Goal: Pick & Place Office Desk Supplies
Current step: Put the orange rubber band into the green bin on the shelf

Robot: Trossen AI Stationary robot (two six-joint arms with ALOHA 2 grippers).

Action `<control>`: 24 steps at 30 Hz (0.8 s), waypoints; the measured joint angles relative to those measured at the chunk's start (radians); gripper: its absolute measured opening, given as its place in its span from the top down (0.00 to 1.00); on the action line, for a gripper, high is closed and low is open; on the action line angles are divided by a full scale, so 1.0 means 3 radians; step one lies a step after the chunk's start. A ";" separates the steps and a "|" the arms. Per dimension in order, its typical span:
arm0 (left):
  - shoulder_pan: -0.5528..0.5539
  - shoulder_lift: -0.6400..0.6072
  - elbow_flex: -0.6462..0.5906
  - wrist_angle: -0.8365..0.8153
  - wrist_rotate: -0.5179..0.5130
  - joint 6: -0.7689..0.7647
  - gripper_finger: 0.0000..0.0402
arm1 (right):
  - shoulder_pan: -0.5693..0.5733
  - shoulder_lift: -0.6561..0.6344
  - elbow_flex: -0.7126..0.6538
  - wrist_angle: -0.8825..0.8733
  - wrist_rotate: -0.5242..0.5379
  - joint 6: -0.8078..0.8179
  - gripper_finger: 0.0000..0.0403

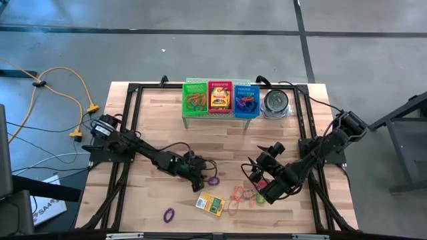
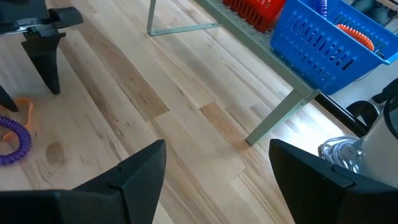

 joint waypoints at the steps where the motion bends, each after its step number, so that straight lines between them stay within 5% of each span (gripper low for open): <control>1: 0.0000 0.0016 0.0002 0.0005 -0.0007 0.0000 0.43 | 0.0000 0.0000 0.0000 0.0000 0.0000 -0.0001 0.32; 11: -0.0039 0.0207 0.0004 0.0026 -0.0108 0.0027 0.52 | -0.0001 0.0000 -0.0001 -0.0001 0.0008 -0.0015 0.32; 24: -0.0039 0.0212 0.0001 -0.0128 -0.0066 0.0006 0.96 | -0.0001 0.0000 -0.0001 -0.0001 0.0002 -0.0015 0.32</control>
